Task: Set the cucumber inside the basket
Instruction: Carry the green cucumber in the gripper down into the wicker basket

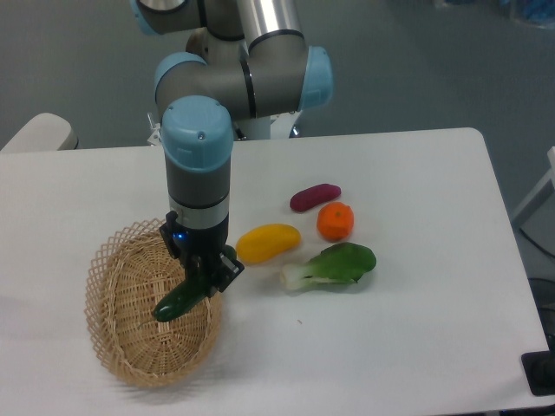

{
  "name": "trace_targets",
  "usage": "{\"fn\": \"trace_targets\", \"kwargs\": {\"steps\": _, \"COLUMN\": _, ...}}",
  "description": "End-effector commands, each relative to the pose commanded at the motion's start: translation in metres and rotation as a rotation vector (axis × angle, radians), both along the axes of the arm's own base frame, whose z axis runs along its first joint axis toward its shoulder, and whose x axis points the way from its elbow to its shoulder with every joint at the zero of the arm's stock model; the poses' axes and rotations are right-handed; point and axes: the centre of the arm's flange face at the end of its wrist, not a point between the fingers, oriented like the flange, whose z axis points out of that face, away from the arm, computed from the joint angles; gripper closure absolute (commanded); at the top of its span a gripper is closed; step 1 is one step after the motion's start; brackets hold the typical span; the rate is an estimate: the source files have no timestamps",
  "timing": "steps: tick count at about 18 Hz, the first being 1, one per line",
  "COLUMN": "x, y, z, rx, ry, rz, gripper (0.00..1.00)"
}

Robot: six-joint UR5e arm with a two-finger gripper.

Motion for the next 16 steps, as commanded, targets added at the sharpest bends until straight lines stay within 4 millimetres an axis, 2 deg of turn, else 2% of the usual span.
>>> {"fn": "trace_targets", "kwargs": {"steps": 6, "x": 0.006, "y": 0.003, "z": -0.009, "rx": -0.037, "ry": 0.025, "rz": 0.005, "gripper": 0.77}}
{"fn": "trace_targets", "kwargs": {"steps": 10, "x": -0.002, "y": 0.01, "z": -0.021, "rx": -0.073, "ry": 0.054, "rz": 0.006, "gripper": 0.77}}
{"fn": "trace_targets", "kwargs": {"steps": 13, "x": -0.001, "y": 0.022, "z": -0.017, "rx": -0.081, "ry": 0.09, "rz": -0.007, "gripper": 0.77}}
{"fn": "trace_targets", "kwargs": {"steps": 16, "x": -0.001, "y": 0.024, "z": -0.013, "rx": -0.076, "ry": 0.094, "rz": -0.009, "gripper": 0.77}}
